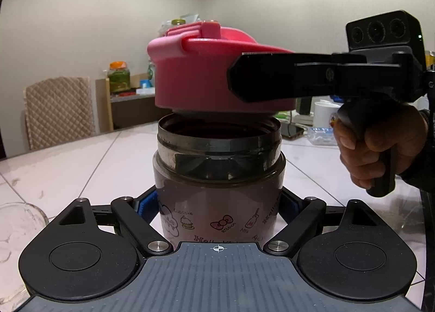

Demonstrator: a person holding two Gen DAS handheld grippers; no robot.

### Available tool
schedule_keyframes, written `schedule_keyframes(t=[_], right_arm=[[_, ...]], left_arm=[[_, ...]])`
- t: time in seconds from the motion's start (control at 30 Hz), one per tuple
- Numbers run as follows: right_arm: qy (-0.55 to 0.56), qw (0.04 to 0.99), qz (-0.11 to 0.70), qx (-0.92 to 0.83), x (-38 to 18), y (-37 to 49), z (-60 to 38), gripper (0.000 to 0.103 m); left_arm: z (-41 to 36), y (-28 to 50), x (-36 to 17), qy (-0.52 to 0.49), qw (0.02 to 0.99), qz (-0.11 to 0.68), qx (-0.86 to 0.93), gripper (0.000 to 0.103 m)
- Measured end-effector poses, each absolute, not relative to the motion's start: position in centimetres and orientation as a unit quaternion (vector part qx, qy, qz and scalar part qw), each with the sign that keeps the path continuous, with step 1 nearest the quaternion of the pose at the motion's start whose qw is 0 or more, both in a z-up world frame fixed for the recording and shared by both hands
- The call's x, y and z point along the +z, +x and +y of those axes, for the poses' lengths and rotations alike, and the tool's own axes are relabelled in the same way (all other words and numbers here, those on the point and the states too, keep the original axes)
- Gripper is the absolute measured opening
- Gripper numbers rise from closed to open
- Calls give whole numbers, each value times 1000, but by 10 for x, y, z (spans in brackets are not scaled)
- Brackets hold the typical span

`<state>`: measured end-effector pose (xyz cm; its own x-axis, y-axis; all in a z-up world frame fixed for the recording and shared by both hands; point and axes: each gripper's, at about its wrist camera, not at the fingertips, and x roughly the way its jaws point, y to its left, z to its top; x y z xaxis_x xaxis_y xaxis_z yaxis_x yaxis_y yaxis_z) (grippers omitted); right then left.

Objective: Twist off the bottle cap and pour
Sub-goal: 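Lift the loosened pink lid off the tumbler with the right gripper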

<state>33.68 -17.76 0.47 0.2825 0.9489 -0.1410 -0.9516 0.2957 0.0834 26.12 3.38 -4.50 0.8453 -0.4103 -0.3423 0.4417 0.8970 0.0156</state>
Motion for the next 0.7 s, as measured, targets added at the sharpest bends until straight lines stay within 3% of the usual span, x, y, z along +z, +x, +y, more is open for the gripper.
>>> schedule_keyframes(t=[0.7], right_arm=[[-19, 884, 76, 461, 6, 301, -167, 85]], left_arm=[[23, 258, -44, 42, 968, 174, -178, 90]])
